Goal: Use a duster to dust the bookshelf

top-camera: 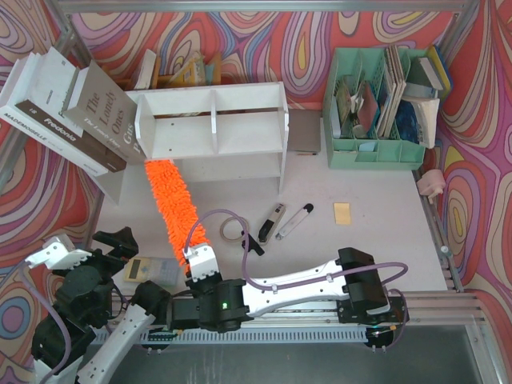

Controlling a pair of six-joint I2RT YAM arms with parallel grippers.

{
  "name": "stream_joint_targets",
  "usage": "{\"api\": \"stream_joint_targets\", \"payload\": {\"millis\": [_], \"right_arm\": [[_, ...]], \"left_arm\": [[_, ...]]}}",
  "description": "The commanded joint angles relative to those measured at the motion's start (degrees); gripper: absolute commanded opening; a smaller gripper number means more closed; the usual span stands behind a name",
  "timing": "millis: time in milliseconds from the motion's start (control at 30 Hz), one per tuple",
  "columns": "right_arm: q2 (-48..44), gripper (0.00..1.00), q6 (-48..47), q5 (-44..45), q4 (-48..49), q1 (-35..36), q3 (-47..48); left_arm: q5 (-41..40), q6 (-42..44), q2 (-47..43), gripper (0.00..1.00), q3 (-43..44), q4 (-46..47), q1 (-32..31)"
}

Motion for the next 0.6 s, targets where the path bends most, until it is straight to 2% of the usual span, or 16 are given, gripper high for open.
{"api": "stream_joint_targets", "payload": {"millis": [0, 167, 367, 467, 567], "right_arm": [[-0.8, 0.0, 1.6, 0.3, 0.3, -2.1, -2.3], [1.0, 0.0, 0.5, -8.5, 3.2, -5.5, -4.7], [4.1, 0.0, -0.5, -11.5, 1.9, -6.4, -2.2], [3.7, 0.0, -0.5, -11.2, 2.0, -6.7, -2.1], [1.5, 0.0, -0.4, -6.4, 1.3, -5.2, -1.3]], "left_arm": [[-0.9, -0.3, -1.2, 0.98, -0.4, 0.3, -0.4], [-1.0, -0.3, -1.2, 0.98, -0.4, 0.3, -0.4], [-0.9, -0.3, -1.2, 0.98, -0.4, 0.3, -0.5], [-1.0, -0.5, -1.4, 0.98, -0.4, 0.3, -0.4], [-1.0, -0.5, -1.5, 0.98, -0.4, 0.3, -0.4]]}}
